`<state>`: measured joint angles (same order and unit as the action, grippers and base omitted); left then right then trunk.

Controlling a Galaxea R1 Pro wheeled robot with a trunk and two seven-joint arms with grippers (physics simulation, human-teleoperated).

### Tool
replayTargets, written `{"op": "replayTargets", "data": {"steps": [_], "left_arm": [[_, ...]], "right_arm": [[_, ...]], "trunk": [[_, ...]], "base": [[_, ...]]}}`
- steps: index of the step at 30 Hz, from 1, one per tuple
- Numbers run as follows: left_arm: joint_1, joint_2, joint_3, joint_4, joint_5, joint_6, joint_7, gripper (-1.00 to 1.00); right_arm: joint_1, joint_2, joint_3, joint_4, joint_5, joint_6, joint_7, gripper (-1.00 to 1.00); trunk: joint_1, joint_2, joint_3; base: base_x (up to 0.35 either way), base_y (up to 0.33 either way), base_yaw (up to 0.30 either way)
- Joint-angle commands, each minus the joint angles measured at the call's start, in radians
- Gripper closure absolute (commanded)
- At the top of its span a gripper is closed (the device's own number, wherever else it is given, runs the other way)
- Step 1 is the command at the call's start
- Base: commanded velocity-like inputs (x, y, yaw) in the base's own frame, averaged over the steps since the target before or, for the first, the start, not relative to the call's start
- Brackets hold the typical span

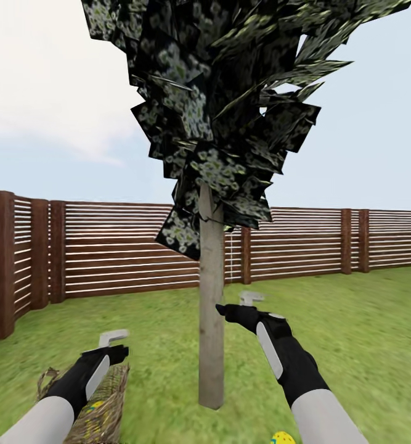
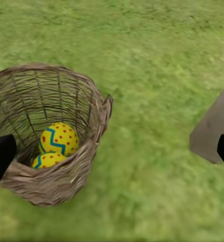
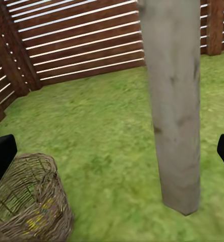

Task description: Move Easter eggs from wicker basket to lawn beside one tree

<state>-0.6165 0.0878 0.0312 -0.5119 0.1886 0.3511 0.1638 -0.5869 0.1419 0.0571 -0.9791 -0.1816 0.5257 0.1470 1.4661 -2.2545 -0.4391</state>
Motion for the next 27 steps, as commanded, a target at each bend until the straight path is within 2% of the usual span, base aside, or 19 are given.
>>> {"op": "replayTargets", "data": {"steps": [1, 11, 27], "left_arm": [[0.0, 0.0, -0.001, -0.002, 0.011, 0.005, 0.005, -1.0], [0.0, -0.001, -0.001, -0.006, 0.014, 0.004, 0.004, -1.0], [0.0, -0.001, -0.001, -0.007, 0.015, -0.002, 0.003, -1.0]], "right_arm": [[-0.001, 0.0, 0.0, -0.001, -0.004, 0.005, 0.0, -1.0], [-0.001, 0.001, 0.0, -0.001, -0.004, 0.005, -0.001, -1.0], [-0.001, 0.001, -0.001, -0.001, -0.005, 0.004, 0.0, -1.0]], "trunk": [[-0.004, 0.006, 0.002], [-0.004, 0.006, 0.002], [-0.004, 0.006, 0.002]], "base": [[0.0, 0.0, 0.292], [0.02, 0.0, 0.292], [0.188, 0.0, 0.27]]}}
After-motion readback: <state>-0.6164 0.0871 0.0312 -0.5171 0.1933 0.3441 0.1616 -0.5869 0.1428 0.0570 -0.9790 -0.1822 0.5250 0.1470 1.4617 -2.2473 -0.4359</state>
